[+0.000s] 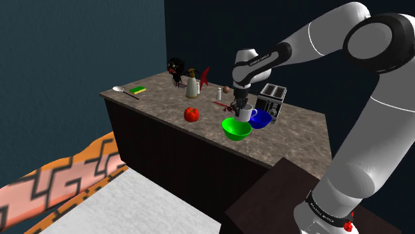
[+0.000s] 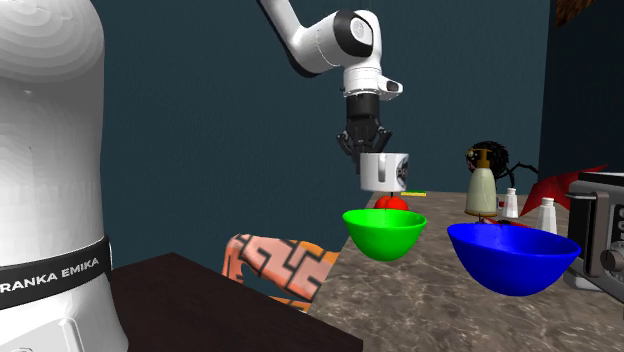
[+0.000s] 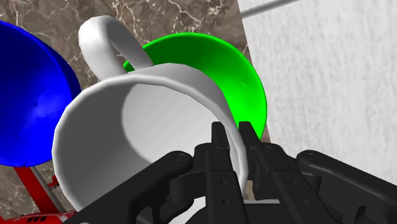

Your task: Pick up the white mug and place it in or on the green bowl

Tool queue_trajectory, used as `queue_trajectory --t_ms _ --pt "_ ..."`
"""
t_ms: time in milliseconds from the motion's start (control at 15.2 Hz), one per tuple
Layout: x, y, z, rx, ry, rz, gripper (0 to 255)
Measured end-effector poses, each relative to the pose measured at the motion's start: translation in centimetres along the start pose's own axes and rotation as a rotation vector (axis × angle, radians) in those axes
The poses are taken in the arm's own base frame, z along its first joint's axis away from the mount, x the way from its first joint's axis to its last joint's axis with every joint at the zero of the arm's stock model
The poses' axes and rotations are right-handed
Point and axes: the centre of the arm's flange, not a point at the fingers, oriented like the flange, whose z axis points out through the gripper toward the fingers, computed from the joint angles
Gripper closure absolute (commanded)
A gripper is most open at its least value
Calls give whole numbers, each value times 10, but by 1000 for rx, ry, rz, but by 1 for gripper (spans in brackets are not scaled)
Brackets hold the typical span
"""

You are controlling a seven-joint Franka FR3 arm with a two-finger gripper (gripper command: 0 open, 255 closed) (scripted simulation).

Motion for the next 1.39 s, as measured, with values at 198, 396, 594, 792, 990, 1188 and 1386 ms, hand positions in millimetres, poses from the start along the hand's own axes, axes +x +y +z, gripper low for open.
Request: queue_trajectory --t_ms 198,396,594,792,990,1188,1386 --pt "3 -1 17 0 0 0 255" --pt "3 -2 32 0 0 0 255" --pt "4 -2 47 0 0 0 255" --pt "4 -3 59 0 0 0 255" --pt "4 -3 61 0 0 0 255" --pt "4 -3 61 0 0 0 0" --pt "4 -3 61 0 1 0 0"
